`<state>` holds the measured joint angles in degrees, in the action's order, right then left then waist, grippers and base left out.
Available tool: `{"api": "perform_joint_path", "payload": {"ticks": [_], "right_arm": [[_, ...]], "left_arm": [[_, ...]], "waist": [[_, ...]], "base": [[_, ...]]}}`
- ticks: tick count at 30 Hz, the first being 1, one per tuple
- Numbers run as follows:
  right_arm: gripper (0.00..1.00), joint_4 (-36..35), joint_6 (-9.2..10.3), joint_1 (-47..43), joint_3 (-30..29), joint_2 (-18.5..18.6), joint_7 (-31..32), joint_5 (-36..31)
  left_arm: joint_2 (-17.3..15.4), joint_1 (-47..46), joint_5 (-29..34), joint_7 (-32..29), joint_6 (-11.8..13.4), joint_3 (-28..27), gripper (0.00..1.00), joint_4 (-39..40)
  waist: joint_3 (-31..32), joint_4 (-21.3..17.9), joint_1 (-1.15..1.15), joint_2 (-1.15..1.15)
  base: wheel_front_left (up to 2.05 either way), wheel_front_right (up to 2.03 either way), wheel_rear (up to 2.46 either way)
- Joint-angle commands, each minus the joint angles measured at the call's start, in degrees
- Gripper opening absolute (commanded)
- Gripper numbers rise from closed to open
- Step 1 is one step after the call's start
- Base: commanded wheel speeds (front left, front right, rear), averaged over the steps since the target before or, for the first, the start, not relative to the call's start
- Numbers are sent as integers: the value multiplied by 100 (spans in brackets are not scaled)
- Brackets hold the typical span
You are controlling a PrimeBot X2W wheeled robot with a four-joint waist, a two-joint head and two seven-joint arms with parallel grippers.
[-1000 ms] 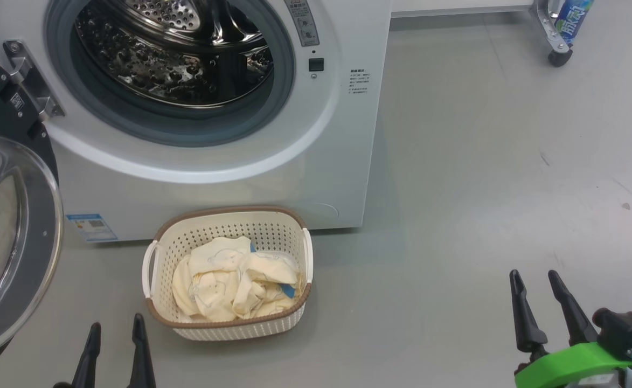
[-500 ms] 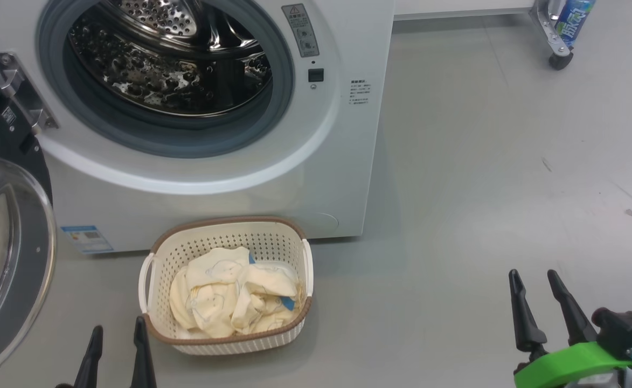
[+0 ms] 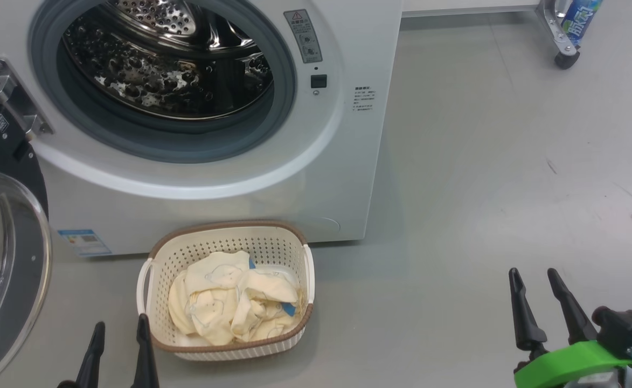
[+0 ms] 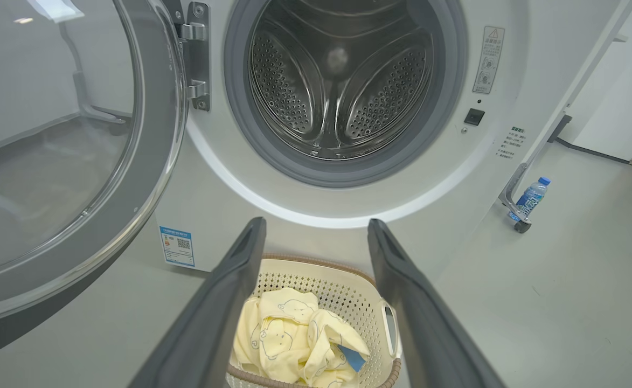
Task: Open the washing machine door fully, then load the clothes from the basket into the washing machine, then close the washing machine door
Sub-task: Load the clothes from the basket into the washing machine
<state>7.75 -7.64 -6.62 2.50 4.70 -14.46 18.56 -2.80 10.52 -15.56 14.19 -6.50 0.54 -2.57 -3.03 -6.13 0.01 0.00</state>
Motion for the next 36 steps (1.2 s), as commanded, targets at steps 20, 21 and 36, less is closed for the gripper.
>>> {"api": "perform_joint_path", "payload": {"ticks": [20,21,36], "right_arm": [[100,-195,15,401,203,-17,-54,0],[100,-195,15,424,219,-26,-54,9],[100,-153,15,1075,522,-152,-54,191]], "left_arm": [[-8,-409,89,81,-56,-58,100,78],[-8,-460,118,81,-61,-36,100,48],[-338,-1767,367,73,-97,502,100,-1170]], "waist": [[-363,-136,-1,0],[-419,-159,-1,0],[-1773,-693,-1,0]], "base": [[0,0,0],[0,0,0],[0,0,0]]}}
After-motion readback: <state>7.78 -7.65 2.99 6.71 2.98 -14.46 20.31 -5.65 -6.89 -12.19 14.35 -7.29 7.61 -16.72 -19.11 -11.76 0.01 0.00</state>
